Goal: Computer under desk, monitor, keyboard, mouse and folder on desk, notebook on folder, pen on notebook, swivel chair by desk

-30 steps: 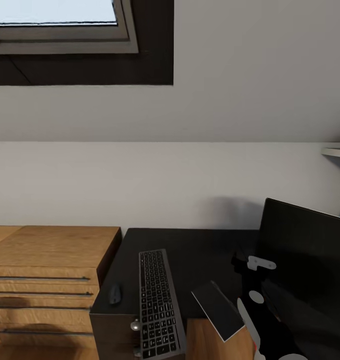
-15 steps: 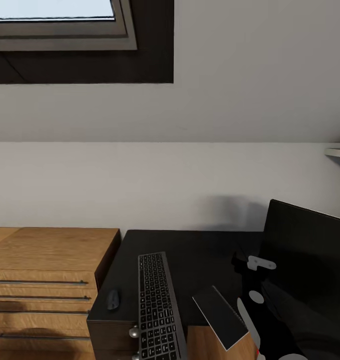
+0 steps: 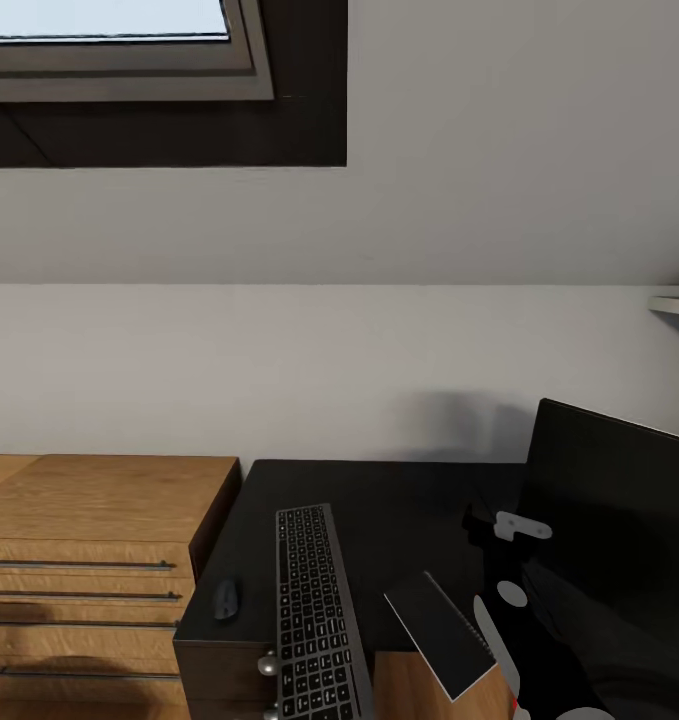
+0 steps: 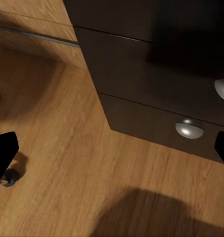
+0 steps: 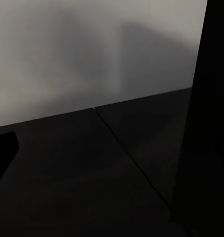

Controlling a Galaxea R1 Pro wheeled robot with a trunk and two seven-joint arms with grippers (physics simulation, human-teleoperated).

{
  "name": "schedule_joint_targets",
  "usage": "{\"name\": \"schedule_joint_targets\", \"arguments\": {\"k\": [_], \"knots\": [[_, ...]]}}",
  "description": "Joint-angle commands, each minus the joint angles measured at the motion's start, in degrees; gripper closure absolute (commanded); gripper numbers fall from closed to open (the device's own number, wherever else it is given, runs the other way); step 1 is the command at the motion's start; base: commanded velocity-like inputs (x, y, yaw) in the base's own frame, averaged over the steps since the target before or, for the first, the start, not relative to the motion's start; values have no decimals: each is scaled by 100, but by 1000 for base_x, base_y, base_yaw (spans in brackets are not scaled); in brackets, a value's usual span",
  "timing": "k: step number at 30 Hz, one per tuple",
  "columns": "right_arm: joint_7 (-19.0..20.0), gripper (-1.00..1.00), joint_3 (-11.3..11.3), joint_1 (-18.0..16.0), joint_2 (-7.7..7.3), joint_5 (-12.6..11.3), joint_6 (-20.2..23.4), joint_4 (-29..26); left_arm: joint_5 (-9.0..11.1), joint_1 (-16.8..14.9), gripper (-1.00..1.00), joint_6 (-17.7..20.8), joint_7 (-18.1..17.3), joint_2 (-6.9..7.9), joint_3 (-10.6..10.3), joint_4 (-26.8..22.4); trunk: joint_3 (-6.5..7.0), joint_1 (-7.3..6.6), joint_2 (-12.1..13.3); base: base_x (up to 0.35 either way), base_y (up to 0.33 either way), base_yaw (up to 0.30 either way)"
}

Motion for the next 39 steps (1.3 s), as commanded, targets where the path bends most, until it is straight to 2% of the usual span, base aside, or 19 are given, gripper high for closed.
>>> {"name": "schedule_joint_targets", "arguments": {"k": [1, 5, 7, 9, 10, 12, 16, 31, 39], "knots": [[-28, -100, 6, -4, -2, -47, -33, 1, 61, -5, -100, -27, 38, 5, -43, 3, -7, 0, -4, 0, 0, 0], [-76, -100, 3, -4, -2, -48, -30, -1, 78, -6, -100, -31, 39, 28, -31, 121, -7, 0, -4, 0, 0, 0], [-89, -100, 3, -4, 5, -57, -29, -10, 68, -5, -100, -120, 34, 80, -29, 482, -7, 0, -4, 0, 0, 0], [-91, -100, 7, -4, 11, -62, -34, -43, 66, -6, -100, -456, 32, 104, -29, 762, -7, 0, -4, 0, 0, 0], [-90, -100, 15, -4, 13, -64, -41, -73, 67, -6, -100, -816, 28, 112, -28, 1005, -7, 0, -4, 0, 0, 0], [-89, -100, 14, -4, 18, -65, -48, -89, 67, -6, -100, -1133, 25, 116, -28, 1248, -7, 0, -4, 0, 0, 0], [-84, -100, 22, -4, 26, -66, -59, -102, 67, -6, -100, -1409, 22, 119, -29, 1582, -7, 0, -4, 0, 0, 0], [-74, -100, 37, -4, 31, -49, -64, -101, 64, -5, -100, -1509, 21, 167, -33, 1722, -7, 0, -4, 0, 0, -4], [-72, -100, 36, -4, 25, -44, -64, -98, 67, -6, -100, -1510, 21, 166, -33, 1726, -7, 0, -4, 0, 0, -210]]}}
